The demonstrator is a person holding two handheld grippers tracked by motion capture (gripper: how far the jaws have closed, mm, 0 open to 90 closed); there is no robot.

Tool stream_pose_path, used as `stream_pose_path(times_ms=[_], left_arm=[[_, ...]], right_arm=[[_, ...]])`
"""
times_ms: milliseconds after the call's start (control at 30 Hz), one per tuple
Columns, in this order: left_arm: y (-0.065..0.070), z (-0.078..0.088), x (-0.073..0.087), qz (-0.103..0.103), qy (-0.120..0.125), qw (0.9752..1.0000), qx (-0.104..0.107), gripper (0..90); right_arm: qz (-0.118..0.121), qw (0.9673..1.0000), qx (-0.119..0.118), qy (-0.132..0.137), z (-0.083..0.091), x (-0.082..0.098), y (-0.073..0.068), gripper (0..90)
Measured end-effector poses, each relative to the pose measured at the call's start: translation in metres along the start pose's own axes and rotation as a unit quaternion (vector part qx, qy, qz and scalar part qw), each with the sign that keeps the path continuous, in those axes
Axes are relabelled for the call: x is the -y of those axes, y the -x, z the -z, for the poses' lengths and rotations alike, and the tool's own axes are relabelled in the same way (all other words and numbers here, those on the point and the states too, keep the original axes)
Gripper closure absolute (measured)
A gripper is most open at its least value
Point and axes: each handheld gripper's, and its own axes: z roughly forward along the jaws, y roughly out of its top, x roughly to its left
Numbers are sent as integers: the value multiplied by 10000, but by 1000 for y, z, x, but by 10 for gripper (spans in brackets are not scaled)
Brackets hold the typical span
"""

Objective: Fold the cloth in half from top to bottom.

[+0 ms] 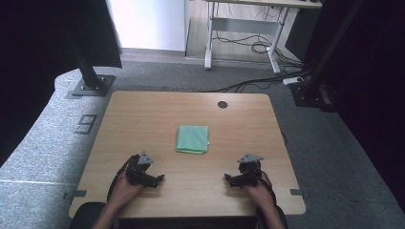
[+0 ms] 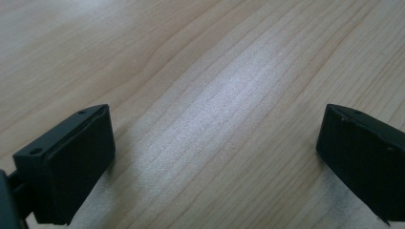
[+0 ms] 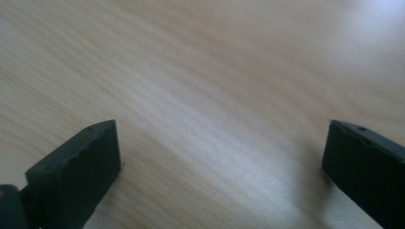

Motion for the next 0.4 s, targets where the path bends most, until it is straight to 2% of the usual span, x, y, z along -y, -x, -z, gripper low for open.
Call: stream_pose_path(times_ms=[200,400], left_arm=[[0,0,0,-1,-6,10000,-8,0],[0,-1,-2,81,-18,9999,-96,0]], right_arm=[[-21,10000,13,3,0,0,0,0],[-23,10000,11,3,0,0,0,0]])
